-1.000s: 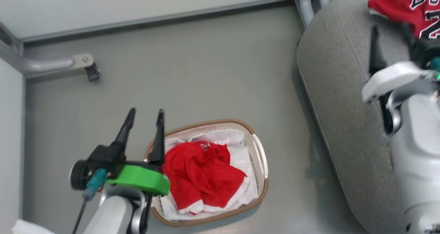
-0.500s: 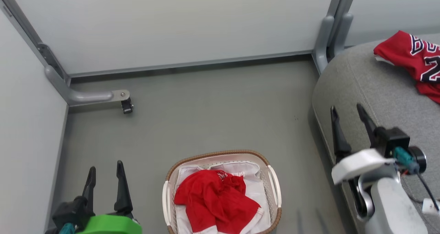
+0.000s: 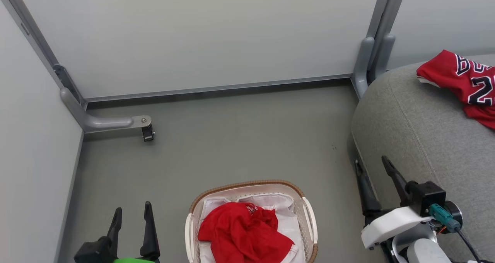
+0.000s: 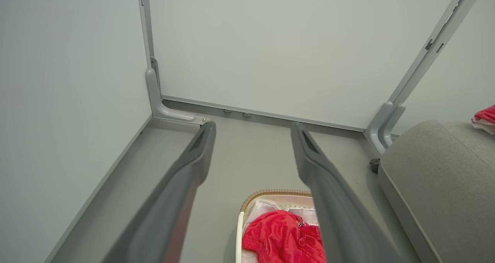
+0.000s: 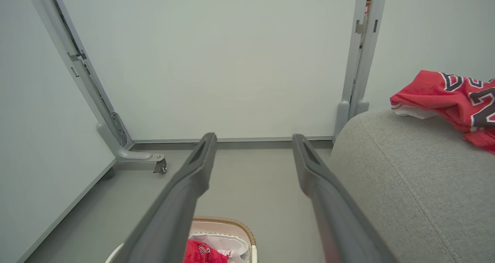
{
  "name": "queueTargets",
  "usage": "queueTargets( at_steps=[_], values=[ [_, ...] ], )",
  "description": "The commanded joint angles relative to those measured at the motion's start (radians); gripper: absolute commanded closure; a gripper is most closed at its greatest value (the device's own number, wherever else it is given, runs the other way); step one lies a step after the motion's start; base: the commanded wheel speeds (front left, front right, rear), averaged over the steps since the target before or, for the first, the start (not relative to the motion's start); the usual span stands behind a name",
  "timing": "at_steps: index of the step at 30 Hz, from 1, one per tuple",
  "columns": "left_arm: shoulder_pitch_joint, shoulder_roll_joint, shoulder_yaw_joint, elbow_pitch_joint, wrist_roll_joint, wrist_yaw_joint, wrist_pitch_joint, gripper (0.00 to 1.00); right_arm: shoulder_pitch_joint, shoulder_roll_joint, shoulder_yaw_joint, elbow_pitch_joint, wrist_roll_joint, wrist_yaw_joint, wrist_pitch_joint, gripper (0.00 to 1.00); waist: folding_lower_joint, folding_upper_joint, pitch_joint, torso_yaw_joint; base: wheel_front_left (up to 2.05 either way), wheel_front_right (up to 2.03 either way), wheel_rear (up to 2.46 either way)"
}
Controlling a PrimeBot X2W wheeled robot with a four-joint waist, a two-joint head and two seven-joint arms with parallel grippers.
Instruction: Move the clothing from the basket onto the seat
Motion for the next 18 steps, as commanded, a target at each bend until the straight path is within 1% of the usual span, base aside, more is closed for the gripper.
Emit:
queueTargets(
  at_steps=[1,7,18],
  values=[
    [0.017,-0.006,-0.005,0.007,0.014,-0.007,-0.004,0.00,0.024,-0.004,0.011,0.004,0.003,-0.001,-0.002,0.00,0.0001,0.0000,-0.004,-0.002,0.00,0.00,0.00],
    [0.017,-0.010,-0.006,0.023,0.018,-0.015,-0.004,0.00,0.035,-0.004,0.033,0.007,0.010,-0.001,-0.002,0.00,0.0001,0.0000,-0.010,-0.004,0.00,0.00,0.00],
    [0.017,-0.015,-0.003,0.031,0.020,-0.020,-0.003,0.00,0.035,-0.004,0.033,0.010,0.001,-0.001,-0.002,0.00,0.0001,0.0000,-0.008,-0.003,0.00,0.00,0.00]
  ],
)
